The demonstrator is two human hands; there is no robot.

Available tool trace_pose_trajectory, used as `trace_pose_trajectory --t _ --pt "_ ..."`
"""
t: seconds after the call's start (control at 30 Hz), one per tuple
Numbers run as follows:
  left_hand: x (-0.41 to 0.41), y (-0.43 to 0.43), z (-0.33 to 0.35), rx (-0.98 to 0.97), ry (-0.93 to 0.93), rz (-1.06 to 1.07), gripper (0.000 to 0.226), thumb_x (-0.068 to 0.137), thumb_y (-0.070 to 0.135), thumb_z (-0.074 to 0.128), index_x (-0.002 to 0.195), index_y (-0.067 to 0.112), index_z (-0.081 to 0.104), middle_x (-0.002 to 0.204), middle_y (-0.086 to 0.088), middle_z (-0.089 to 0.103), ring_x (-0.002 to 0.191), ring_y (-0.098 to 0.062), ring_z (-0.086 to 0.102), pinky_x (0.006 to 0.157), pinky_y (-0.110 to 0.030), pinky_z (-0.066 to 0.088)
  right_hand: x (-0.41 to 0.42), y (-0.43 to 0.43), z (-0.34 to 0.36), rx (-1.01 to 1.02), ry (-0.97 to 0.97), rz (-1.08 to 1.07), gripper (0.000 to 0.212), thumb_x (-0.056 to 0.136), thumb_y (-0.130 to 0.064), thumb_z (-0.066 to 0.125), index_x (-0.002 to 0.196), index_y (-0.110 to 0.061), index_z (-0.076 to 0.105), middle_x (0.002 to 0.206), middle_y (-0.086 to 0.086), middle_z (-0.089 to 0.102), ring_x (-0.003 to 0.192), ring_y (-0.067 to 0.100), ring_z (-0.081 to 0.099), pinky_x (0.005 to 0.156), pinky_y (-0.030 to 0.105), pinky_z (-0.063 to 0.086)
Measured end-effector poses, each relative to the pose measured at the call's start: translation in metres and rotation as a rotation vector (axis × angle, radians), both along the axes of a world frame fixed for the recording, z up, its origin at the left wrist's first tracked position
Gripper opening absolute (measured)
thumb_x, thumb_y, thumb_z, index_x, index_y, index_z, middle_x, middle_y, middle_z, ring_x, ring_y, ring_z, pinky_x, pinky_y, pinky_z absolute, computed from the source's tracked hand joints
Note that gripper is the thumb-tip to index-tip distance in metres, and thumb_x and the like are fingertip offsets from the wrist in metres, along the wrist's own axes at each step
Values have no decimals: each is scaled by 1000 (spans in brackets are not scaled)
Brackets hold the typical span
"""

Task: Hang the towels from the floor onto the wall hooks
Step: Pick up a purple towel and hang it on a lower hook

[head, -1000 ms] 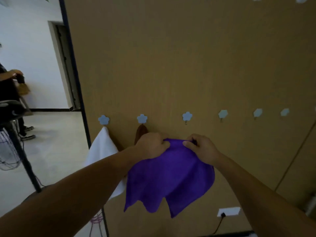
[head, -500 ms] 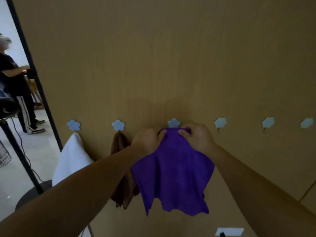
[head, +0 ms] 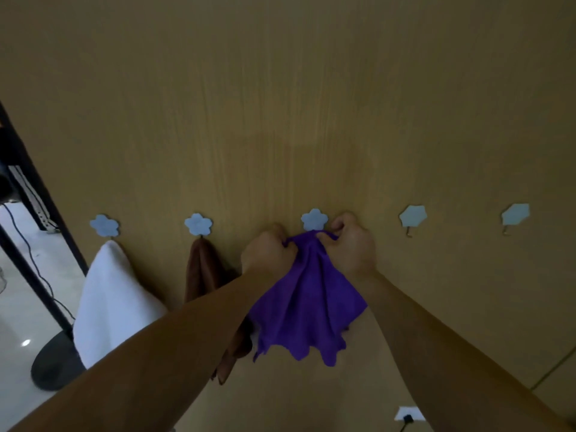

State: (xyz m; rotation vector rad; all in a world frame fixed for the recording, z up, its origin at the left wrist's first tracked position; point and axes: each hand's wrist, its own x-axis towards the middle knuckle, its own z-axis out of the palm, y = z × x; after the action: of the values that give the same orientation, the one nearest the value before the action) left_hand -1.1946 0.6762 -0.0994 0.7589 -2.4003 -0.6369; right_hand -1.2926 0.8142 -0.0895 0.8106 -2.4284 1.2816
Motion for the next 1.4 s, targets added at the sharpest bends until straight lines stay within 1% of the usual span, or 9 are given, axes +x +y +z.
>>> trace_pose_trajectory --t 0.17,0.3,0.4,0.6,0.7,0.9,1.2,1.3,1.4 --pt "-3 2 4 -65 -128 -10 19 85 41 55 74 25 54 63 12 51 56 -3 44 46 -22 31 1 -2 -3 -14 -114 -47 24 79 -36 73 78 -24 52 65 -10 57 65 13 59 62 31 50" --pt "-11 6 5 133 -264 -142 29 87 39 55 90 13 68 80 -1 63 75 -14 59 69 -31 50 2 -2 -6 7 -154 -27 17 82 -27 69 77 -22 54 71 -10 57 71 12 58 61 26 46" --pt "-14 9 13 152 -327 -125 29 84 41 59 71 15 60 70 1 62 68 -14 59 62 -30 47 3 2 -2 95 -140 -2 19 84 -27 66 74 -14 58 75 2 66 68 18 60 60 30 48" --pt "7 23 -10 -525 -74 -26 36 82 45 56 109 21 54 104 4 57 98 -20 52 85 -34 38 16 10 -8 355 258 -153 17 87 -30 57 98 -21 66 96 -2 64 99 22 54 85 36 40" --pt "6 25 -17 -261 62 -277 31 90 27 54 118 16 56 113 0 56 96 -12 52 74 -18 35 23 12 -21 210 356 84 23 85 -7 55 104 -9 69 94 8 67 92 27 59 87 36 45" --pt "6 30 -26 78 145 -395 41 88 21 61 127 14 47 113 2 57 93 -7 56 74 -11 42 27 16 -36 86 -26 322 44 92 -14 54 136 -14 51 110 -1 68 94 12 64 86 27 51" --pt "5 20 -14 318 48 -432 20 85 7 57 96 24 55 87 7 63 73 -2 60 56 -10 46 17 18 -35 13 -241 238 19 86 -4 51 96 -12 66 81 -1 67 70 11 59 65 25 49" --pt "3 17 -29 190 -129 -378 13 91 10 51 103 8 55 86 -3 60 75 -14 55 61 -21 41 19 10 -37 121 -221 191 17 85 2 46 74 -2 58 65 7 55 60 16 48 59 30 39" --pt "2 18 -41 180 -196 -340 15 91 15 54 77 13 47 66 3 47 61 -12 46 54 -21 32 25 4 -39 211 -158 125 28 87 0 44 63 -15 44 62 -1 47 59 14 44 58 28 33"
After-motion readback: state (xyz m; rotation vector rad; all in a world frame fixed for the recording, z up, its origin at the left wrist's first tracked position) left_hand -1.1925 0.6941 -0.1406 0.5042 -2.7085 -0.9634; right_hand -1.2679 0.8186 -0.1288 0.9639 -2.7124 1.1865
